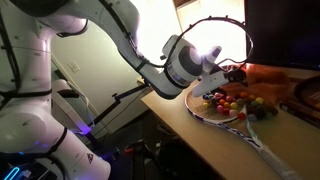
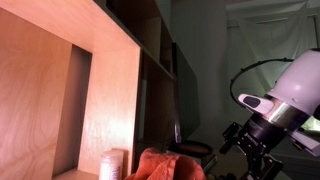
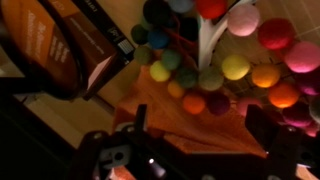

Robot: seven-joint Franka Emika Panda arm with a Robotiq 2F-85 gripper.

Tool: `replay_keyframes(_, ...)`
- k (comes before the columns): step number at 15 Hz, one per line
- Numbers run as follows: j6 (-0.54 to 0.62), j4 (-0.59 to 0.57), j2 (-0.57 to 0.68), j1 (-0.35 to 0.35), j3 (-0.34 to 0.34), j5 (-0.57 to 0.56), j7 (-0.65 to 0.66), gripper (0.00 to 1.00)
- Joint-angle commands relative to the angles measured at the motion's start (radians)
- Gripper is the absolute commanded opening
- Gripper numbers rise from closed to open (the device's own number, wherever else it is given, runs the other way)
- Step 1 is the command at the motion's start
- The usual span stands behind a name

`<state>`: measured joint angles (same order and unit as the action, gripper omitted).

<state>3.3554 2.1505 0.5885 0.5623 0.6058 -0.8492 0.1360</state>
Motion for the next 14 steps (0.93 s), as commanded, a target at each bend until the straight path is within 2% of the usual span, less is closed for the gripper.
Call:
replay_keyframes(1, 0.082, 0.05, -0.008, 0.086, 0.112, 0.026, 0.016, 1.0)
replay_keyframes(2, 0.085, 0.054, -0.003, 0.082, 0.111, 0.032, 0.02, 1.0)
replay_keyframes(6, 0.06, 0.048, 0.014, -0.012, 0.027, 0.024, 0.04, 1.0)
replay_keyframes(12, 0.036, 0.012, 0.051, -0.101, -0.023, 0.04, 0.049, 1.0)
replay_keyframes(14, 0.03, -0.003, 0.063, -0.111, -0.022, 0.049, 0.044, 1.0)
